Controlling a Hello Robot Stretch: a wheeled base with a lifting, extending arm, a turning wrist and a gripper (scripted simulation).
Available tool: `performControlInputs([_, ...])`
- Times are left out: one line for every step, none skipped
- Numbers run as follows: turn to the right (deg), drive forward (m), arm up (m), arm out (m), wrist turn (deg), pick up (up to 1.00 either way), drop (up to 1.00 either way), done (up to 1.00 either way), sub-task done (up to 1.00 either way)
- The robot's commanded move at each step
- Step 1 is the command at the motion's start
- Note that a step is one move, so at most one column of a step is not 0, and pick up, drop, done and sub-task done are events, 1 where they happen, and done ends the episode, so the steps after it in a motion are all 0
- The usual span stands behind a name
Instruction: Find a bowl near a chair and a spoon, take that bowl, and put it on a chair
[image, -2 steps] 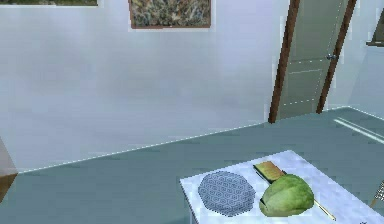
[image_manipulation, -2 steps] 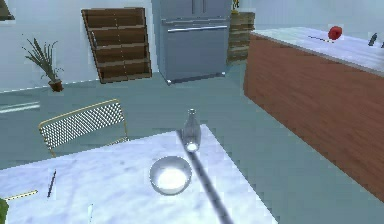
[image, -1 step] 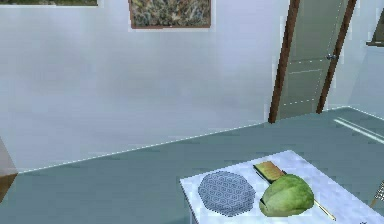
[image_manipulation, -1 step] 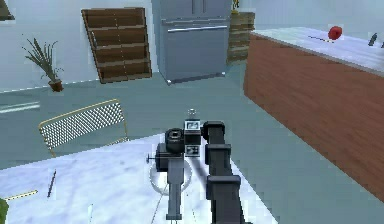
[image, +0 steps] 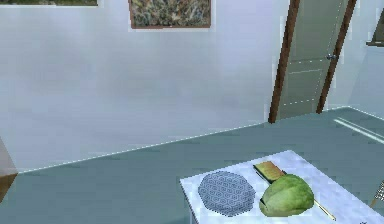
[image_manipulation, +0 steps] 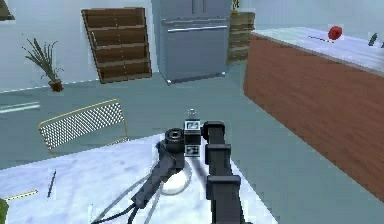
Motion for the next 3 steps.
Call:
performControlInputs([0.0, 0.0, 0.0, 0.0, 45.0, 0.0, 0.0, 0.0, 0.0])
performControlInputs([0.0, 0.0, 0.0, 0.0, 45.0, 0.0, 0.0, 0.0, 0.0])
performControlInputs([0.0, 0.0, 0.0, 0.0, 24.0, 0.0, 0.0, 0.0, 0.0])
